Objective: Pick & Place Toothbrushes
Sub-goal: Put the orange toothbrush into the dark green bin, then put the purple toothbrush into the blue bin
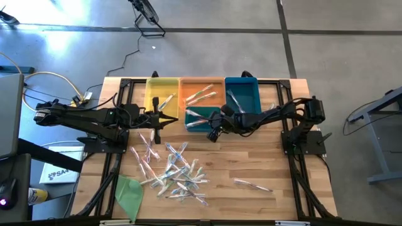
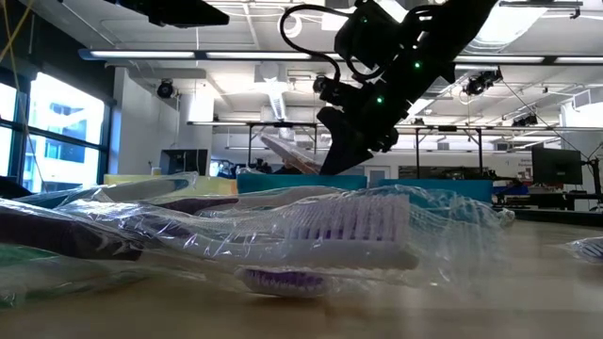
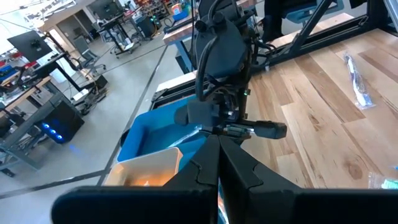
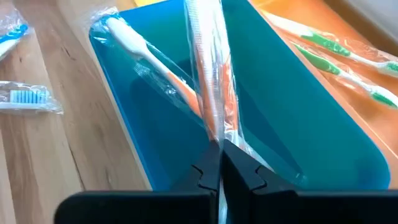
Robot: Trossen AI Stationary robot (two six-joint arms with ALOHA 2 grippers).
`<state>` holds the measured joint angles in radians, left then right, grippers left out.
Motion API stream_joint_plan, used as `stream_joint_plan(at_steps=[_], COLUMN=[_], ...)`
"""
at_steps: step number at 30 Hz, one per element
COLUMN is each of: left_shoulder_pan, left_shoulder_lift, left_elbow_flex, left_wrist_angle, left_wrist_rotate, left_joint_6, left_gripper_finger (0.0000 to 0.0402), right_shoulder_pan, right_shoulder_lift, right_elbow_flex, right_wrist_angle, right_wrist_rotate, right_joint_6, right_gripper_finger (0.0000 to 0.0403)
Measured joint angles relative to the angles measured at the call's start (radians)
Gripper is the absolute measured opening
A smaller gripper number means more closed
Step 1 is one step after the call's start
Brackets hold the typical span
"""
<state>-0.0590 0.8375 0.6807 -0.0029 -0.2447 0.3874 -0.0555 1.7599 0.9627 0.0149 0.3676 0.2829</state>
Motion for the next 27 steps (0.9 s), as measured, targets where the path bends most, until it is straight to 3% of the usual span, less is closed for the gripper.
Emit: stream_joint_plan(at_steps=[15,27], left_shoulder_pan=[0.0,0.0], left_shoulder_lift=[0.0,0.0], left_elbow_flex=[0.0,0.0], left_wrist_angle=[0.0,0.0], left_wrist_rotate=[0.0,0.0], left_joint_6=[0.0,0.0], left_gripper_finger=[0.0,0.0], right_shoulder_pan=[0.001,0.024], right_shoulder_lift=[-0.029,-0.198], right_elbow_flex=[0.0,0.0], right_wrist_angle=[0.023,0.114], right_wrist_rotate=[0.023,0.0], right_joint_6=[-0.001,-0.026], right_gripper_finger=[0.0108,0.008])
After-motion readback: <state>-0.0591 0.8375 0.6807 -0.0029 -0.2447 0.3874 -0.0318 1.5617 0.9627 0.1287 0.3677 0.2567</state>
